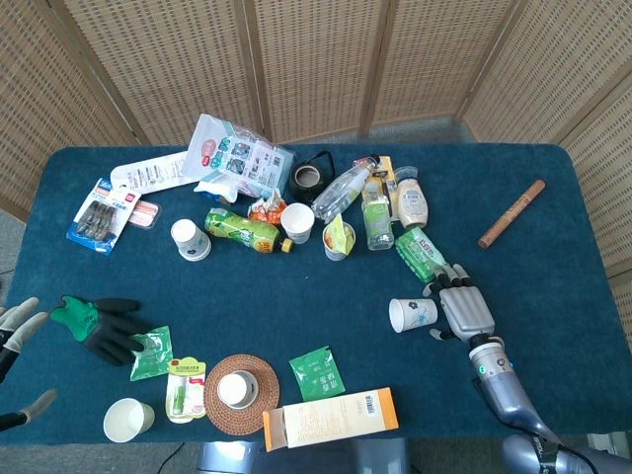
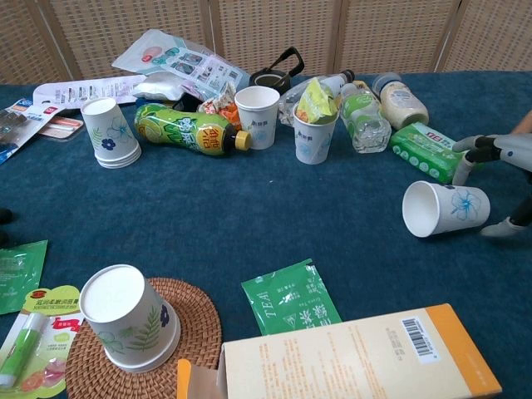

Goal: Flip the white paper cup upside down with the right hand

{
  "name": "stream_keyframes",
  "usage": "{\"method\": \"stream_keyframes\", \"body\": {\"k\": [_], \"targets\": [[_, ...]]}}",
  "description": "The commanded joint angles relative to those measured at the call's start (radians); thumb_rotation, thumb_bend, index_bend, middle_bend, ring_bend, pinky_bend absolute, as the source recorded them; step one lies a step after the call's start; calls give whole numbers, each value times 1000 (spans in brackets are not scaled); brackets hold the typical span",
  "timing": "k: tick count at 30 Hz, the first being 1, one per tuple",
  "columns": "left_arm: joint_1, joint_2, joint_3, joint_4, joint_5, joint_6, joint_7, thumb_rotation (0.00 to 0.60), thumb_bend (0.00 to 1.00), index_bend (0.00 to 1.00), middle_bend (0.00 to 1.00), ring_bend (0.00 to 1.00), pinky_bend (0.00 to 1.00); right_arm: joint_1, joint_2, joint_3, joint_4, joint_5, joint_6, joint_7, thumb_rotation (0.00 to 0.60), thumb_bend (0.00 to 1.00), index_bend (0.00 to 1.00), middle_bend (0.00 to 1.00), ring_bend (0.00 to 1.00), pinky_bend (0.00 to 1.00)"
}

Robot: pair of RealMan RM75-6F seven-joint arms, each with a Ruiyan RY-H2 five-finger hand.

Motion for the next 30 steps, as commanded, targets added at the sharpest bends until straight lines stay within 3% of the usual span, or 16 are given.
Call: {"method": "stream_keyframes", "body": {"k": [1, 14, 30], "targets": [[0, -1, 0, 0, 0, 0, 2, 600, 273, 0, 0, 0, 0, 2, -6, 1, 10, -3, 0, 9, 600, 163, 369, 0, 0, 0], [0, -2, 1, -1, -3, -3, 6, 600, 272, 0, 0, 0, 0, 1, -38, -2, 52, -23, 35, 3, 600, 203, 454, 0, 0, 0], [1, -6, 5, -1, 10, -2, 17, 600, 273, 0, 0, 0, 0, -22, -71, -33, 41, -221, 304, -379, 600, 219, 475, 0, 0, 0]]}}
